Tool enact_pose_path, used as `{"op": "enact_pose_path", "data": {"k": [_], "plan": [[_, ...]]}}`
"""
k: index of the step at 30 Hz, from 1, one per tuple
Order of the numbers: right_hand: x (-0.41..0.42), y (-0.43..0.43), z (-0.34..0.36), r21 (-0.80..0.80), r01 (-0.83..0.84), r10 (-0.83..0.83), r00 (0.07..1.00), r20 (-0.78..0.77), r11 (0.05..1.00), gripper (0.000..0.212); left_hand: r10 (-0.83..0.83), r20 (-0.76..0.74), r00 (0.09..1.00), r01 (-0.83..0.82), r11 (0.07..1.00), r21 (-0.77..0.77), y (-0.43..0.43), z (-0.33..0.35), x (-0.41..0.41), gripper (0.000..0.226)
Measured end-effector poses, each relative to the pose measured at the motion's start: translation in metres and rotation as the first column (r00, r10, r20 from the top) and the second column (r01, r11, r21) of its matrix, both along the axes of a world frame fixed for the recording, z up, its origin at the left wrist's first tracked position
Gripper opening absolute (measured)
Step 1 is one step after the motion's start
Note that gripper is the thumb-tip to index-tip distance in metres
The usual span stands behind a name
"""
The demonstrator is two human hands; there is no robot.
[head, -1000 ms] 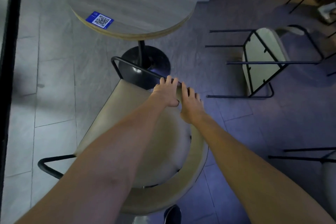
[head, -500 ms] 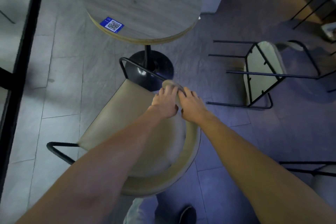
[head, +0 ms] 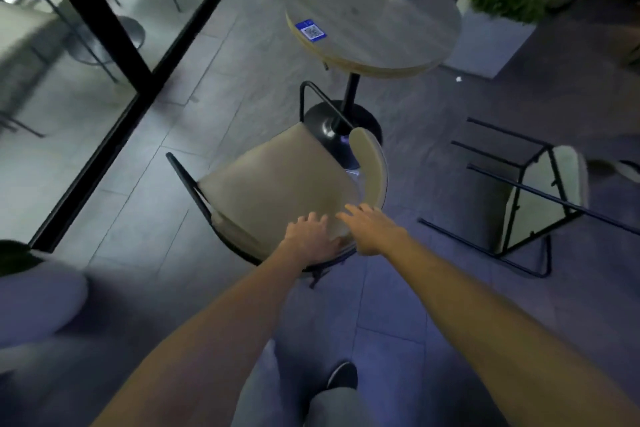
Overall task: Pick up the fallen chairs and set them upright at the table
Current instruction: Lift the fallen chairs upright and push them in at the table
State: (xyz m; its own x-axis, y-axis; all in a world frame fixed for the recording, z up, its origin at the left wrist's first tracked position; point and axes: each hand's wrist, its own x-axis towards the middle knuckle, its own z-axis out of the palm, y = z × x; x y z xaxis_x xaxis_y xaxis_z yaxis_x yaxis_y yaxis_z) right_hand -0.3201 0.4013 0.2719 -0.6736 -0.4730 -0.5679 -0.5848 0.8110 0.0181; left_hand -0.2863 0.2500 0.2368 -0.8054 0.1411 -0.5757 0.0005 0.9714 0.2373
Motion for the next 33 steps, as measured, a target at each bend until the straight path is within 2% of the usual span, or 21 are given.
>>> {"op": "enact_pose_path", "data": {"k": [2, 4, 6, 9, 12, 15, 17, 26, 33], "plan": [[0.012, 0.002, -0.010, 0.039, -0.048, 0.047, 0.999, 0.028, 0.998, 0.074, 0.019, 0.030, 0.999, -0.018, 0.999, -0.035, 0.002, -0.010, 0.023, 0.073], [0.018, 0.003, -0.021, 0.070, -0.070, 0.068, 0.997, 0.024, 0.995, 0.058, 0.019, 0.034, 0.999, -0.017, 0.998, -0.064, 0.000, -0.021, 0.040, 0.065], [0.018, 0.004, -0.029, 0.109, -0.081, 0.081, 0.997, 0.001, 0.991, 0.048, 0.001, -0.006, 1.000, -0.002, 0.997, -0.082, -0.003, -0.032, 0.051, 0.059], [0.012, 0.005, -0.037, 0.161, -0.099, 0.106, 0.994, -0.037, 0.982, 0.052, 0.003, -0.082, 0.997, -0.011, 0.995, -0.095, -0.007, -0.042, 0.056, 0.050], [0.008, 0.007, -0.046, 0.196, -0.128, 0.150, 0.984, -0.099, 0.972, 0.042, 0.013, -0.132, 0.991, -0.029, 0.992, -0.121, -0.006, -0.050, 0.057, 0.039], [0.010, 0.010, -0.060, 0.177, -0.123, 0.157, 0.969, -0.191, 0.977, 0.030, 0.005, -0.197, 0.980, -0.032, 0.991, -0.133, -0.005, -0.055, 0.061, 0.032], [0.011, 0.011, -0.065, 0.161, -0.111, 0.147, 0.962, -0.231, 0.981, 0.029, 0.004, -0.224, 0.975, -0.033, 0.991, -0.127, -0.005, -0.055, 0.062, 0.029], [0.029, -0.001, -0.065, 0.146, -0.066, 0.099, 0.969, -0.226, 0.987, 0.019, -0.035, -0.156, 0.987, 0.019, 0.994, -0.103, -0.022, -0.045, 0.069, 0.033], [0.058, -0.036, -0.062, 0.140, -0.001, 0.033, 0.973, -0.226, 0.990, 0.021, -0.179, -0.140, 0.974, 0.158, 0.976, -0.152, -0.073, -0.043, 0.076, 0.039]]}}
